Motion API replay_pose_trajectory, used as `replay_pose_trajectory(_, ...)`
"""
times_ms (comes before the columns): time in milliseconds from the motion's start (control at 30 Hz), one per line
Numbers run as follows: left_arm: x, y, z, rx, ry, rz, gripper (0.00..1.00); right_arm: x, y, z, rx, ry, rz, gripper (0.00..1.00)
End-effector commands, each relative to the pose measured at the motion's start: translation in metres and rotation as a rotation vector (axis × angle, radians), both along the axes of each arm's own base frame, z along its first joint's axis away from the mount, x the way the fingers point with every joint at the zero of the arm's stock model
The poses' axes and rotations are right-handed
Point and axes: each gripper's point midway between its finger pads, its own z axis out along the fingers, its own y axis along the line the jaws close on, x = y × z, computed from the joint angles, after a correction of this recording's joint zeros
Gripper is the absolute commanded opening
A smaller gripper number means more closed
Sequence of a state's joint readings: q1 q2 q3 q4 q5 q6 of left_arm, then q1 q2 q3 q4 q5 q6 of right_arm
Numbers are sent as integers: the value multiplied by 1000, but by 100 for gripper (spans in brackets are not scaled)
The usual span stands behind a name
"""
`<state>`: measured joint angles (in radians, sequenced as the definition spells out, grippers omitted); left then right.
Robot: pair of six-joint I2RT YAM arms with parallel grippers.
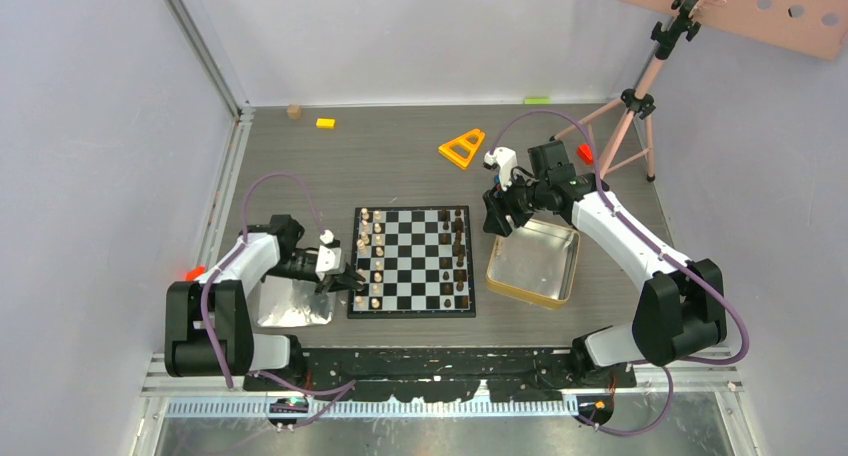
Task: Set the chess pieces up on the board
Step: Place the chess piece on the chessboard, then pick up the chess piece from the storage box.
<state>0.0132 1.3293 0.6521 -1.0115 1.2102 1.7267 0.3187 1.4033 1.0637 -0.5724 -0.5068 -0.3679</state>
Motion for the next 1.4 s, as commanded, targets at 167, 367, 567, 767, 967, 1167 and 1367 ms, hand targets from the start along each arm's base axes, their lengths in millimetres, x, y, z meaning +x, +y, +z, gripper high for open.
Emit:
replay_pose_trajectory(167, 5, -1, 4, -3, -32, -3, 12, 9, 2, 13, 12, -50, 0, 66)
replay_pose_trajectory(367, 5, -1, 4, -3, -31, -2, 17, 9, 2, 13, 10, -49, 1, 66)
replay_pose_trajectory(567, 5, -1, 4, -3, -31, -2, 21, 9, 1, 13, 10, -50, -1, 66)
replay_pose_trajectory(767, 6, -1, 4, -1, -31, -2, 22, 9, 1, 13, 7, -52, -1, 66)
replay_pose_trajectory(967, 5, -1, 4, -3, -32, -2, 22, 9, 1, 12, 6, -51, -2, 66)
replay_pose_trajectory(1167, 7, 0, 13, 10, -27, 13, 23, 9, 0, 14, 2, -54, -1, 66)
replay_pose_trajectory(1367, 16, 9, 33, 83, -36, 116, 30, 8, -1, 22, -3, -67, 3, 66)
